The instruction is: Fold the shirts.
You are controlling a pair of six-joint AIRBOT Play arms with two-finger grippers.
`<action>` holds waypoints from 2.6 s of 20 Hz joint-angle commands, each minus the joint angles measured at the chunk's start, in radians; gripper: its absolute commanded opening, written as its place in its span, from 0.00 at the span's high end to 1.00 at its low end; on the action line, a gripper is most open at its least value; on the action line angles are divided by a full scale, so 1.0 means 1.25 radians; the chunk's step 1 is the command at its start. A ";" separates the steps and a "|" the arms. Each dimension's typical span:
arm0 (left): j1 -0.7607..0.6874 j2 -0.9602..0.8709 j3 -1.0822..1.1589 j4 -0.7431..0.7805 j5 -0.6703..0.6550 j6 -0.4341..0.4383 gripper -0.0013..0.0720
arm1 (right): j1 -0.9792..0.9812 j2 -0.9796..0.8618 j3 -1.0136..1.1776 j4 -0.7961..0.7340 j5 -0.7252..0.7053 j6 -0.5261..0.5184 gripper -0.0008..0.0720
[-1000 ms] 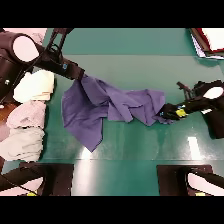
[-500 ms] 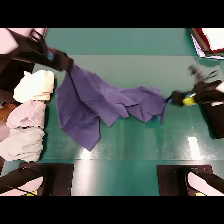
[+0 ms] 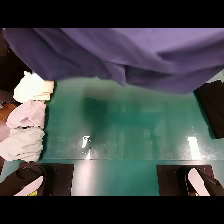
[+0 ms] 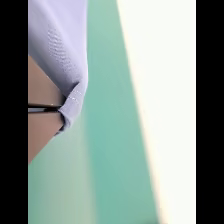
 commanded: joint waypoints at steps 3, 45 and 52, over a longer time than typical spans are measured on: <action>0.001 0.102 0.031 -0.149 0.014 -0.007 0.95 | -0.068 0.048 0.129 -0.004 0.025 0.003 0.97; 0.311 -0.116 -1.140 -0.428 0.208 0.044 0.16 | 0.106 -0.349 -0.313 -0.014 0.249 -0.049 0.56; 0.311 -0.121 -1.164 -0.492 0.285 0.083 0.16 | 0.106 -0.296 -0.339 -0.014 0.213 -0.049 0.56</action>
